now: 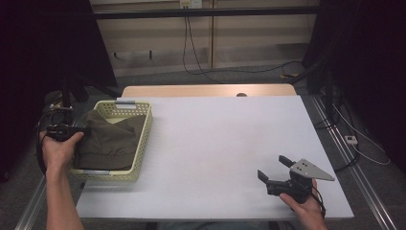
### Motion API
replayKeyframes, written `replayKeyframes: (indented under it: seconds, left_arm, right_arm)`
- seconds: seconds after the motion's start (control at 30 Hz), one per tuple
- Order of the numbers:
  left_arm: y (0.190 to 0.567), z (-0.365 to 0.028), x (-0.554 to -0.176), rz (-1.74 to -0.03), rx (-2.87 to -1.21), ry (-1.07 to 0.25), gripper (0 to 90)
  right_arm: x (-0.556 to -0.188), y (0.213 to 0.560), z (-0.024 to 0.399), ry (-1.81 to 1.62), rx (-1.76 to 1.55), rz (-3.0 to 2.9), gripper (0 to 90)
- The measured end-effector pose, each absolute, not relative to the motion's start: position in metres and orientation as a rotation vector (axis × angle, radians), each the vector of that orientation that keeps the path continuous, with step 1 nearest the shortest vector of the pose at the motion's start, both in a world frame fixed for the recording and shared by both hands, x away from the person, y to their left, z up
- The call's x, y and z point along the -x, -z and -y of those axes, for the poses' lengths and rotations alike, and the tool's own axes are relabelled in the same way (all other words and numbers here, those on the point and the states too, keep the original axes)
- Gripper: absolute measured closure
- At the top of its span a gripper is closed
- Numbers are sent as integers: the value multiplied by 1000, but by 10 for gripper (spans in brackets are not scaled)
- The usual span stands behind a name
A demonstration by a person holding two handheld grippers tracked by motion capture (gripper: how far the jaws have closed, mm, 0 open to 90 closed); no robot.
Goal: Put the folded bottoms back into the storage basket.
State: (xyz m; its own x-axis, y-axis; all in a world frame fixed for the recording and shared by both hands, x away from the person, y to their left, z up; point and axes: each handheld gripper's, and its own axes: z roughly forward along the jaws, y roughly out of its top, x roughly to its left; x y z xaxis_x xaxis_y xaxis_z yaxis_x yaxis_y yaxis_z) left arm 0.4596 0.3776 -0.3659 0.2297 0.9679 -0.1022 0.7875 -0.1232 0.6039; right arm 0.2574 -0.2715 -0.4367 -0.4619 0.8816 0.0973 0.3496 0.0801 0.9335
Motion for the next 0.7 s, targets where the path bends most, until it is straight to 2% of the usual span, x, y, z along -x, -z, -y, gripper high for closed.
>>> replayKeyframes:
  seconds: [0.27,0.43,0.57,0.7]
  left_arm:
    - [366,-362,-464,-1492,-1943,-566,854]
    - [371,-364,-465,-1536,-1937,-536,855]
    - [379,-369,-468,-1591,-2018,-473,854]
    - [382,-370,-469,-1630,-2022,-454,852]
  right_arm:
    - [-258,437,271,-1377,-1208,-1863,47]
    - [-257,436,272,-1380,-1208,-1861,46]
    - [-257,436,272,-1381,-1211,-1859,47]
    - [-257,436,272,-1378,-1210,-1859,47]
